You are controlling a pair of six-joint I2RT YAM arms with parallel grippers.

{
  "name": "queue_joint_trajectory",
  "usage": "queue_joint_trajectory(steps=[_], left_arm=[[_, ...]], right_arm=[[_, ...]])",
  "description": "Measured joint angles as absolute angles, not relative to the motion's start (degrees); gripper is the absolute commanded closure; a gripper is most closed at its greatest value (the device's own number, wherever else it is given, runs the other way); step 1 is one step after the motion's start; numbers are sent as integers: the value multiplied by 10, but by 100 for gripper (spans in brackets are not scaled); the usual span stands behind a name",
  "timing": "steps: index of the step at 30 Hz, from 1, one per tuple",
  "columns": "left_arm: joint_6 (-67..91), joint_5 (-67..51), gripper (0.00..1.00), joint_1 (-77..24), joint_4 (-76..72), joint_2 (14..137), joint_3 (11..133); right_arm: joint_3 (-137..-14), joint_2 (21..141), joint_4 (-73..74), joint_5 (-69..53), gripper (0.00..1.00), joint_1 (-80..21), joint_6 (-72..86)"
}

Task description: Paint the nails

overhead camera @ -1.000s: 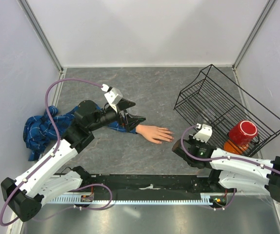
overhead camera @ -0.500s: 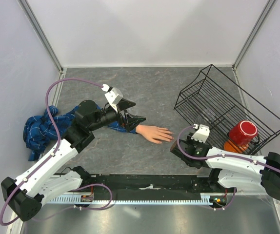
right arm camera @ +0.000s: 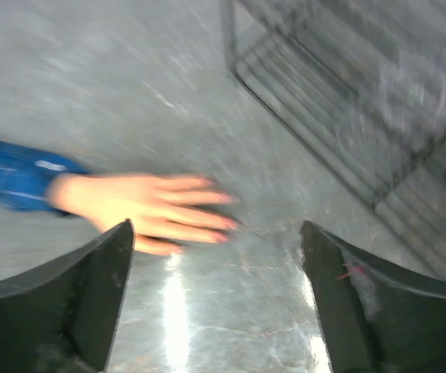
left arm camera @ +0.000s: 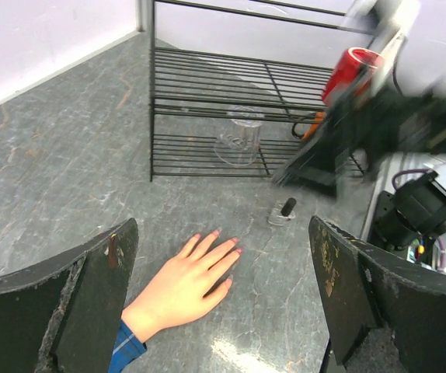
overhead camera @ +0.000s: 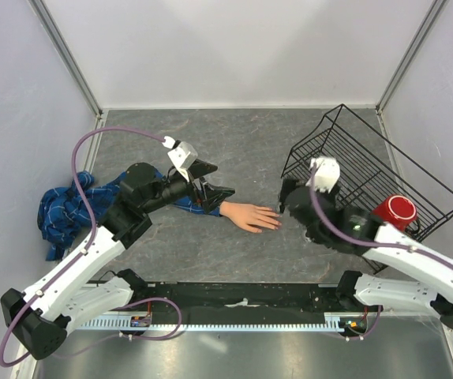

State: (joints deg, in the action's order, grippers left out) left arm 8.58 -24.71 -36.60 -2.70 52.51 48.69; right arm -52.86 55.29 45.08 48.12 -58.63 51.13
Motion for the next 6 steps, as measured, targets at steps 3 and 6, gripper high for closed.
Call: queue_joint_trajectory(steps=[3, 6], left_arm=[[86, -225, 4, -366, -5, 519, 498], [87, -199, 3, -366, 63, 526, 574]], right_arm=[[-679, 554, 479, 474, 2, -587, 418], [-840, 563, 485, 479, 2, -586, 338]])
